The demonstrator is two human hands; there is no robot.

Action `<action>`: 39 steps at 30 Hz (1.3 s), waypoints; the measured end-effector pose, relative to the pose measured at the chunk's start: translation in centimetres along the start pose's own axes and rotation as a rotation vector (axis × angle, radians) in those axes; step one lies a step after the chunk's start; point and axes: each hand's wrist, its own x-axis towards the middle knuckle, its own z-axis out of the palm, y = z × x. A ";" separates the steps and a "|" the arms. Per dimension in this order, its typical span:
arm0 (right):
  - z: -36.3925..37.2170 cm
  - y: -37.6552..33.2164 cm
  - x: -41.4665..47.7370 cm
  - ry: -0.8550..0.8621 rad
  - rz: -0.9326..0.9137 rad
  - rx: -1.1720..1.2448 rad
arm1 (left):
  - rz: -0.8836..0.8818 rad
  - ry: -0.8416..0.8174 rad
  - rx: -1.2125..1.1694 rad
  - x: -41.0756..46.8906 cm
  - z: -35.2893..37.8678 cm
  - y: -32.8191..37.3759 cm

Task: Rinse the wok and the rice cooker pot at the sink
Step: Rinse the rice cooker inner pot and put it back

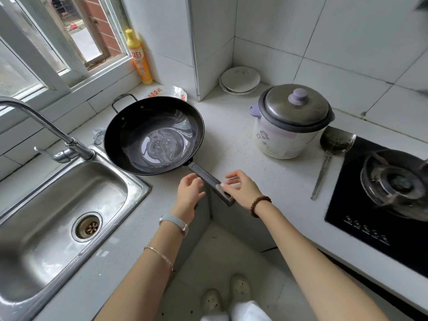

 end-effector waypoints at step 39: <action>-26.6 -3.1 10.0 0.540 -0.310 -0.304 | 1.082 -0.054 0.730 3.9 18.4 12.3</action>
